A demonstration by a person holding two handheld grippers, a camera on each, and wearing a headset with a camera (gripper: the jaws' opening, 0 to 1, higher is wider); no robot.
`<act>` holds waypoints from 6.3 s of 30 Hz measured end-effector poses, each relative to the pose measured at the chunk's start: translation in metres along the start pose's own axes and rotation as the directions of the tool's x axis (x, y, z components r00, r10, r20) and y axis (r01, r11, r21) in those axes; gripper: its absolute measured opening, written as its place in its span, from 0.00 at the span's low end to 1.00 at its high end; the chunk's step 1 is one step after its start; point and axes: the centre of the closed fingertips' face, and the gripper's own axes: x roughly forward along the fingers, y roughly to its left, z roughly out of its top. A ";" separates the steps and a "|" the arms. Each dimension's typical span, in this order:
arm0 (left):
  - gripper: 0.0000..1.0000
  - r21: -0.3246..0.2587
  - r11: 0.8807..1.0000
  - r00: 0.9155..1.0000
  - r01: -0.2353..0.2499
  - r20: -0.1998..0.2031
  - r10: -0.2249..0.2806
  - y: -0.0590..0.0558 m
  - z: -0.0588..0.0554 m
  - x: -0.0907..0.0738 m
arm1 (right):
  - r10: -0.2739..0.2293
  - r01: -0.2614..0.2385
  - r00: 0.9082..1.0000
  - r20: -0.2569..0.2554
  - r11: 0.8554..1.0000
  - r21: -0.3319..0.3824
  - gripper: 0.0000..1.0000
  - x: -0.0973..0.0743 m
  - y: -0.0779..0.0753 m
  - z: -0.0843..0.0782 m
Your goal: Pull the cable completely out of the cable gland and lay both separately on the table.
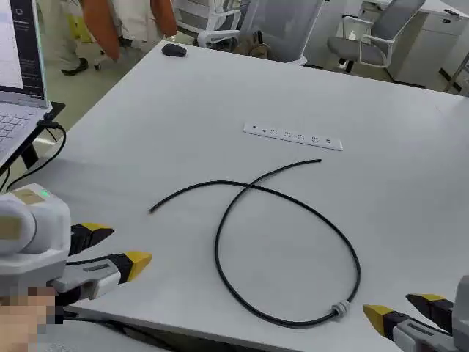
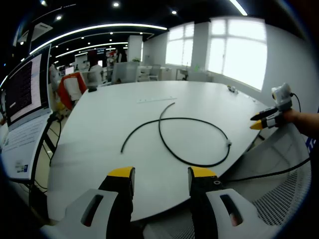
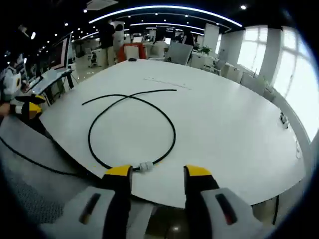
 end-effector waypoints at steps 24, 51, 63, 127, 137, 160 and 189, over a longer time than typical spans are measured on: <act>0.43 -0.007 0.999 0.999 0.050 0.014 -0.050 -0.008 -0.002 -0.002 | -0.060 0.063 0.997 -0.051 0.996 0.059 0.35 -0.004 -0.011 -0.014; 0.42 -0.005 0.999 0.999 0.051 0.008 -0.051 -0.007 -0.003 -0.002 | -0.048 0.052 0.998 -0.035 0.994 0.095 0.33 -0.003 -0.010 -0.013; 0.44 0.050 0.998 0.999 0.040 -0.012 -0.040 -0.009 -0.002 -0.002 | -0.040 0.043 0.999 -0.037 0.994 0.100 0.33 -0.003 -0.009 -0.014; 0.38 0.365 0.765 0.845 0.531 -0.298 -0.445 -0.292 0.022 0.201 | -0.054 0.055 0.998 -0.012 0.985 0.162 0.35 -0.006 -0.018 -0.015; 0.28 0.353 0.782 0.854 0.514 -0.293 -0.429 -0.296 0.005 0.224 | -0.054 0.056 0.998 -0.022 0.986 0.154 0.34 -0.004 -0.020 -0.015; 0.18 0.408 0.685 0.796 0.603 -0.360 -0.486 -0.267 0.020 0.189 | 0.007 -0.003 1.000 -0.031 0.993 0.115 0.33 0.001 -0.007 -0.012; 0.18 0.479 0.655 0.810 0.585 -0.301 -0.504 -0.210 0.038 0.063 | 0.142 -0.135 0.986 -0.085 0.987 0.083 0.33 0.001 0.017 -0.021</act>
